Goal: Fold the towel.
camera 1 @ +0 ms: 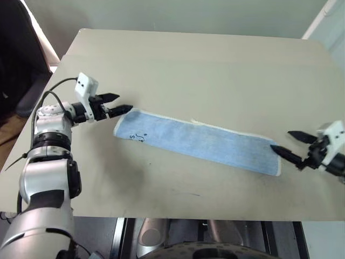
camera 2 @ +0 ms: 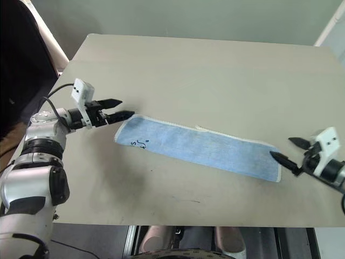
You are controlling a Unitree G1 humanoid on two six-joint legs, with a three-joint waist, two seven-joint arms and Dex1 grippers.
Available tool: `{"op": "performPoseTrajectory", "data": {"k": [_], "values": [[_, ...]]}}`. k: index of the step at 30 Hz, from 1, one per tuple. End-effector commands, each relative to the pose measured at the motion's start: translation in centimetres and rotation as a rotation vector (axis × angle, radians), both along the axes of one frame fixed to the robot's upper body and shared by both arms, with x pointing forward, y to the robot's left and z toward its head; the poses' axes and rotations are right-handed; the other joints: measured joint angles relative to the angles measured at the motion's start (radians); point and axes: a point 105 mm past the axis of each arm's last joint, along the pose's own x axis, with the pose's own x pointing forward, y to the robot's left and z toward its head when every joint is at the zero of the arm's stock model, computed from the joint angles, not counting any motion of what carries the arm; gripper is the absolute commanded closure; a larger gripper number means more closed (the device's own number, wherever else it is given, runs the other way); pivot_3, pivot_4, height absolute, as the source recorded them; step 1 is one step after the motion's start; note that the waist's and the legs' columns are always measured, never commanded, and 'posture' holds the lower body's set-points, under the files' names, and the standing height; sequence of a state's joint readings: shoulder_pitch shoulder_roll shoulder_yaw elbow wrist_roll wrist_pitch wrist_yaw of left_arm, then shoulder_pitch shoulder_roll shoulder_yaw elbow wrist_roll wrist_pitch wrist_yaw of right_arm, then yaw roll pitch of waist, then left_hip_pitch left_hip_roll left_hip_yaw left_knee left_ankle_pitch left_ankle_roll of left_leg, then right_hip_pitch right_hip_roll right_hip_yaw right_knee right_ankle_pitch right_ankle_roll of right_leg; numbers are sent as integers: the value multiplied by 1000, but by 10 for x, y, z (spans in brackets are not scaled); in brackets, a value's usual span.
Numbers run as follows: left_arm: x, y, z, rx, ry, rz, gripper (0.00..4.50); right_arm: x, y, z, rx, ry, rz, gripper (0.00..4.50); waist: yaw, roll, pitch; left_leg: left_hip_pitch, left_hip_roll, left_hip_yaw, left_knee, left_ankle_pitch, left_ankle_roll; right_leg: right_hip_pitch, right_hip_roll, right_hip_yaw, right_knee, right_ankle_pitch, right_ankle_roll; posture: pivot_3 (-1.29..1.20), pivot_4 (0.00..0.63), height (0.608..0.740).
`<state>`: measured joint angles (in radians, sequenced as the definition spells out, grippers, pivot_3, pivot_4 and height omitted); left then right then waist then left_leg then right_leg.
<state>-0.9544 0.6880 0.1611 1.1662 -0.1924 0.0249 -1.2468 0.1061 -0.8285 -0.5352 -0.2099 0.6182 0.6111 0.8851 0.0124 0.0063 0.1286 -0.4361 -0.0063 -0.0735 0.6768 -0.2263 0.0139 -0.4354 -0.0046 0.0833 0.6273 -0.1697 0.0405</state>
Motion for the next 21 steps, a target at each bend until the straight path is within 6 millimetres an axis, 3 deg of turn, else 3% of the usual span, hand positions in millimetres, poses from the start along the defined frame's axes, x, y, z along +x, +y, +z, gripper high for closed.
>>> {"op": "performPoseTrajectory", "data": {"k": [1,7,11,21], "values": [[-2,-15,32,-50,-125,-111,0,-9,-5,15,115,33,-66,26,1,0,0,0,0,0,0,0,0,0,0,0,0,0,0,0,150,740],[-31,-48,23,-39,-98,-375,0,-38,15,-1,397,270,-67,26,3,0,0,0,0,0,-1,-1,0,0,0,0,0,-4,1,0,150,740],[-50,-71,20,-53,-126,-477,0,-54,28,1,571,338,-48,26,2,-1,0,-1,-1,2,-1,-2,0,-1,0,1,0,-11,12,0,150,740],[-83,-115,-17,163,-102,-694,0,-78,34,3,743,508,-103,26,7,-1,0,0,-1,-1,-1,-4,-1,0,0,1,0,-11,12,0,150,740]]}}
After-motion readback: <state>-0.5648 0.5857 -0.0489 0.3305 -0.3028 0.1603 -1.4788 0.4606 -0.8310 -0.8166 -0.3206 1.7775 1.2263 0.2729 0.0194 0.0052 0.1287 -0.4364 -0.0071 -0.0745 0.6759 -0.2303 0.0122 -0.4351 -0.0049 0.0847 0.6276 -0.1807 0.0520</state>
